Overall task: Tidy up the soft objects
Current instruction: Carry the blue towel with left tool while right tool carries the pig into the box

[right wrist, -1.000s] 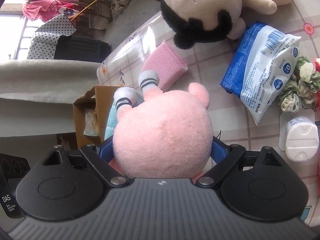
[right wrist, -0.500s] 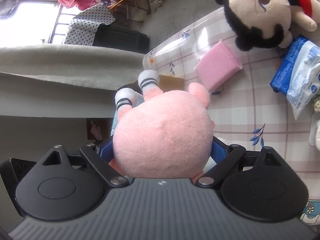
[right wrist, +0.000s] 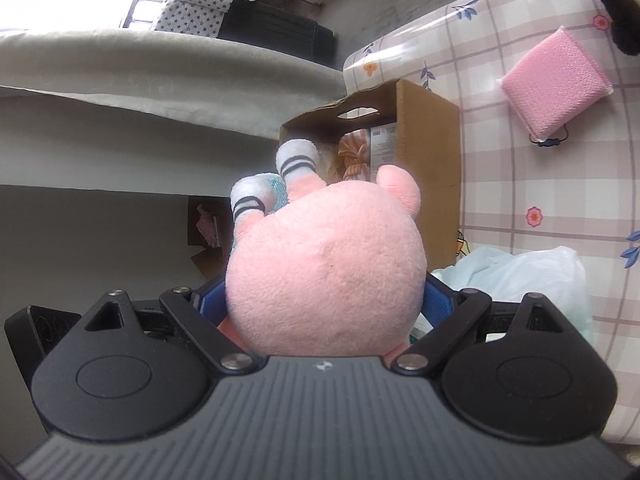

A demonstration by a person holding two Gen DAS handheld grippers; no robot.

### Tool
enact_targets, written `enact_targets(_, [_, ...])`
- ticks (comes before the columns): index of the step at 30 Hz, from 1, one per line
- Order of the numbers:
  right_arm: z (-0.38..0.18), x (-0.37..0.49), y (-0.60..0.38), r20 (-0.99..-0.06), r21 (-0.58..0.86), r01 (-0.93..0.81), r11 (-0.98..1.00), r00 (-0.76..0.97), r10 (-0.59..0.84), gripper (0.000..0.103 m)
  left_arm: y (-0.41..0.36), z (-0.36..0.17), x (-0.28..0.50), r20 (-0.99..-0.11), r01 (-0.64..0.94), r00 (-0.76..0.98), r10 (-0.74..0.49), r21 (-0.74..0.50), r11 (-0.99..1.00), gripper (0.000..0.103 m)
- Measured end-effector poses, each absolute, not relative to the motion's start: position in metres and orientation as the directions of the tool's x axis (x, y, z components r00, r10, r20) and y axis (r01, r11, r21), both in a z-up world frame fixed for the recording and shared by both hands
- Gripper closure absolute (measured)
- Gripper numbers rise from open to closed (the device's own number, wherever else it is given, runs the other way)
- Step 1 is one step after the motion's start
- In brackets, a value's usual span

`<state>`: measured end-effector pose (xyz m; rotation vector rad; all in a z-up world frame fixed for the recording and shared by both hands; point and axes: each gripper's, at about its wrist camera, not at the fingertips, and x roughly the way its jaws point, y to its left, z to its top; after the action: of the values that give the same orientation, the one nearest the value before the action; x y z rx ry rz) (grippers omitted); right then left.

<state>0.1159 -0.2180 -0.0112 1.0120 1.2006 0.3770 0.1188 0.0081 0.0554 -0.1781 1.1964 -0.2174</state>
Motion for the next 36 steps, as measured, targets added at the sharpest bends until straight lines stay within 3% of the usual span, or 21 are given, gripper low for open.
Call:
enact_targets(5, [-0.022, 0.147, -0.148, -0.627, 0.779, 0.276, 0.563, 0.347, 0.698, 0.011, 0.07, 0.045, 0.143, -0.902, 0.08, 0.337, -0.27, -0.258, 0.963, 0.087])
enact_targets(16, [-0.101, 0.202, -0.025, -0.741, 0.665, 0.417, 0.619, 0.263, 0.618, 0.011, 0.173, -0.029, 0.209, -0.952, 0.217, 0.263, -0.155, -0.098, 0.971, 0.087])
enact_targets(28, [-0.198, 0.214, 0.001, -0.79, 0.578, 0.614, 0.537, 0.258, 0.556, 0.007, 0.161, -0.116, 0.236, -0.977, 0.501, 0.209, -0.046, 0.066, 0.863, 0.085])
enact_targets(36, [-0.206, 0.204, -0.003, -0.796, 0.557, 0.67, 0.491, 0.262, 0.547, 0.001, 0.158, -0.147, 0.24, -0.97, 0.565, 0.243, 0.027, 0.164, 0.808, 0.071])
